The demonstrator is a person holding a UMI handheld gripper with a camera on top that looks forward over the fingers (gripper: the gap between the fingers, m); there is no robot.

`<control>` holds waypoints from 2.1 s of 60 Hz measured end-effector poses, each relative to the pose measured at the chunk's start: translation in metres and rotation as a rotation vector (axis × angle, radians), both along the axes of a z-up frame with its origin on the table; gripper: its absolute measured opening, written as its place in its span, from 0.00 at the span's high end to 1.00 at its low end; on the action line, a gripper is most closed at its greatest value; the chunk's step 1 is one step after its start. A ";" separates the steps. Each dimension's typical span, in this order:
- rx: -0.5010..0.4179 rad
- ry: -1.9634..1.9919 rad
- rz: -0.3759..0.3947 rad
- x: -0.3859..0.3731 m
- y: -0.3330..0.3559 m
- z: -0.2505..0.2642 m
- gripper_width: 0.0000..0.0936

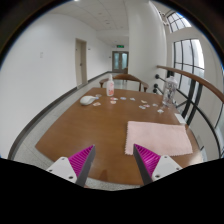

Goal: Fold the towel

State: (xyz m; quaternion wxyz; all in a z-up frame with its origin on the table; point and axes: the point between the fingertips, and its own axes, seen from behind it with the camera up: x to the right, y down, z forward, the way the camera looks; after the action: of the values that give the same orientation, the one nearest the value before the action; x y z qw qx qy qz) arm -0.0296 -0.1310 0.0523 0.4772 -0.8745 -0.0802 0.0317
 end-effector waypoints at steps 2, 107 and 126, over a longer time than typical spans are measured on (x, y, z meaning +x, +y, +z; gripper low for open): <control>-0.004 -0.003 -0.011 0.005 0.009 -0.002 0.15; 0.073 0.016 -0.316 0.234 0.022 0.035 0.11; 0.142 -0.149 -0.258 0.189 -0.056 0.055 0.10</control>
State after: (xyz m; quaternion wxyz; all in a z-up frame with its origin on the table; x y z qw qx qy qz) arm 0.1591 -0.1871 0.1072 0.5305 -0.8417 -0.0043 -0.1004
